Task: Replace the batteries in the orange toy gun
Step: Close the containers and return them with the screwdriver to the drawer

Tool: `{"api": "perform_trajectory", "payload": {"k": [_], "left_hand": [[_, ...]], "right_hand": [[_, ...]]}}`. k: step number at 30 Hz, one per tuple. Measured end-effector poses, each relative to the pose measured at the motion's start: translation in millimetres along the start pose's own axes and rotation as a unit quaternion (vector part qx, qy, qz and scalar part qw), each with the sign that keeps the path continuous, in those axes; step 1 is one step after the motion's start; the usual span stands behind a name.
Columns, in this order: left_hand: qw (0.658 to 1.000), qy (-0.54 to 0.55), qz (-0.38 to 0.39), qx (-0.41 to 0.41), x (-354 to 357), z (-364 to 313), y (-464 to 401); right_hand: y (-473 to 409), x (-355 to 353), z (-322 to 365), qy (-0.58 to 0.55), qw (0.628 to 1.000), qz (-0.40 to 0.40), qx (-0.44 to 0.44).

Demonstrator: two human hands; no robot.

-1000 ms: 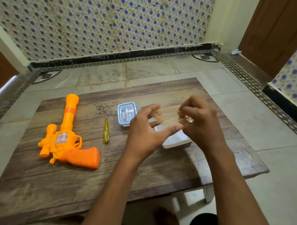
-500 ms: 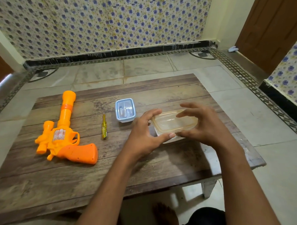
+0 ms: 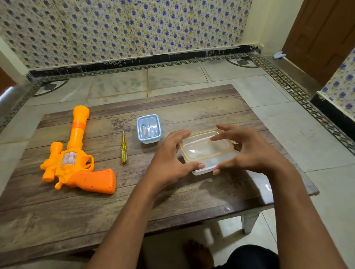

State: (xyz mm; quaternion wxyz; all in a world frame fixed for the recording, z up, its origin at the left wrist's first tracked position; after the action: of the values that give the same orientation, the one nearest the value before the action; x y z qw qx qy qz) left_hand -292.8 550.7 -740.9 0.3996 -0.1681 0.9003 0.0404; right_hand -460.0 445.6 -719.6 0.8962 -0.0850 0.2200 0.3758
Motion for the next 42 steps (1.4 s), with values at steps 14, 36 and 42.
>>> {"api": "perform_trajectory", "payload": {"k": [14,36,42], "left_hand": [[0.997,-0.066,0.028,0.017,-6,2,4],[0.968,-0.208,0.136,0.026,11,7,-6],[0.963,-0.222,0.153,0.026,16,7,-4]], "right_hand": [[-7,3,-8,-0.005,0.999,-0.038,-0.015],[-31,27,-15,0.021,0.993,0.05,0.102],[-36,26,-11,0.051,0.993,0.035,0.1]]}}
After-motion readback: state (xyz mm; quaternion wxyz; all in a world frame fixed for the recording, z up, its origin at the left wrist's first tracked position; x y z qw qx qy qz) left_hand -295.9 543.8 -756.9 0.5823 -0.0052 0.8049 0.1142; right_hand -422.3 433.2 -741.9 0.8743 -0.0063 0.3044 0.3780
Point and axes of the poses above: each hand's wrist, its own y-axis away from the middle knuckle, its own x-axis out of the palm, z = x × y, the point moved 9 cm from there along -y, towards the middle knuckle, and after that the axes turned 15 degrees about -y, right-handed, at the moved point
